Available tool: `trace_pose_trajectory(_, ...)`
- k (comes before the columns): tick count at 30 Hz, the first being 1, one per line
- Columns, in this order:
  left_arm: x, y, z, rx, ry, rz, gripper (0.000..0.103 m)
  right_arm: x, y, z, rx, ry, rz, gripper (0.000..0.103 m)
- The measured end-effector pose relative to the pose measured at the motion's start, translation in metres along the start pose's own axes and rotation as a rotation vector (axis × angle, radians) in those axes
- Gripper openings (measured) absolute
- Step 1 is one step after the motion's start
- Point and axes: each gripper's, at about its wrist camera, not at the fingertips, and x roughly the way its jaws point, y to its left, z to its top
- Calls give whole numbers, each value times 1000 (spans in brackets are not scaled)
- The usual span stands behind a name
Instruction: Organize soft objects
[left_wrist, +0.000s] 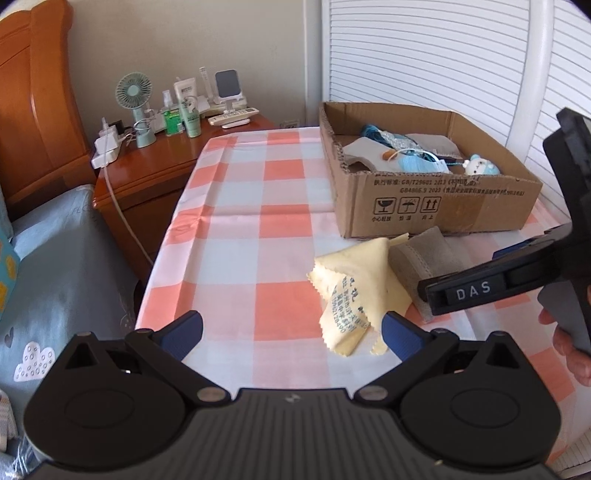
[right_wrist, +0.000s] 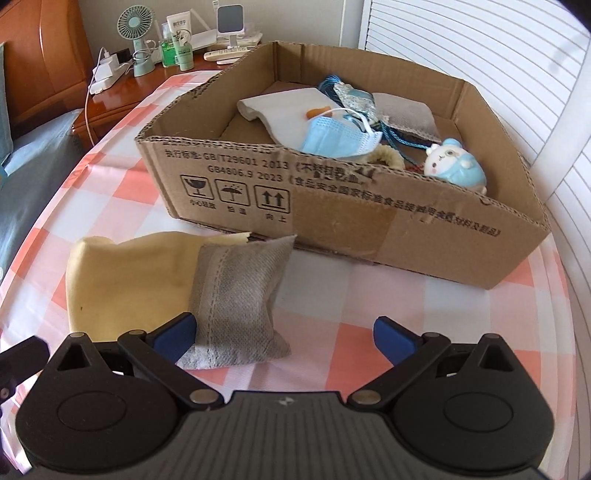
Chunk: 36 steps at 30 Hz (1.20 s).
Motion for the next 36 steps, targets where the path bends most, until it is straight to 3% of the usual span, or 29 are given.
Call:
trace_pose_trajectory(7, 13, -20, 2, 84, -19, -95, 102, 0, -13, -4, 29, -2, 6, 103)
trace_pose_trajectory(11, 28, -27, 3, 93, -7, -116, 94, 0, -19, -6, 40, -3, 16, 103)
trace_pose_trajectory(16, 39, -28, 5, 83, -2, -169, 67, -4, -23, -9, 30, -8, 1, 103)
trace_pose_trajectory(18, 43, -29, 6, 77, -4, -186, 38, -6, -25, -11, 26, -10, -3, 103)
trace_pose_trajectory(20, 46, -27, 6, 57, 17, -205, 16, -8, -26, -14, 20, -14, -2, 103)
trace_pose_trajectory(26, 35, -8, 4, 22, -8, -108, 13, -13, -23, -19, -30, -44, -3, 103)
trace_pose_trajectory(36, 28, 13, 0, -20, 0, -91, 13, 1, 17, -11, -189, -110, -13, 103)
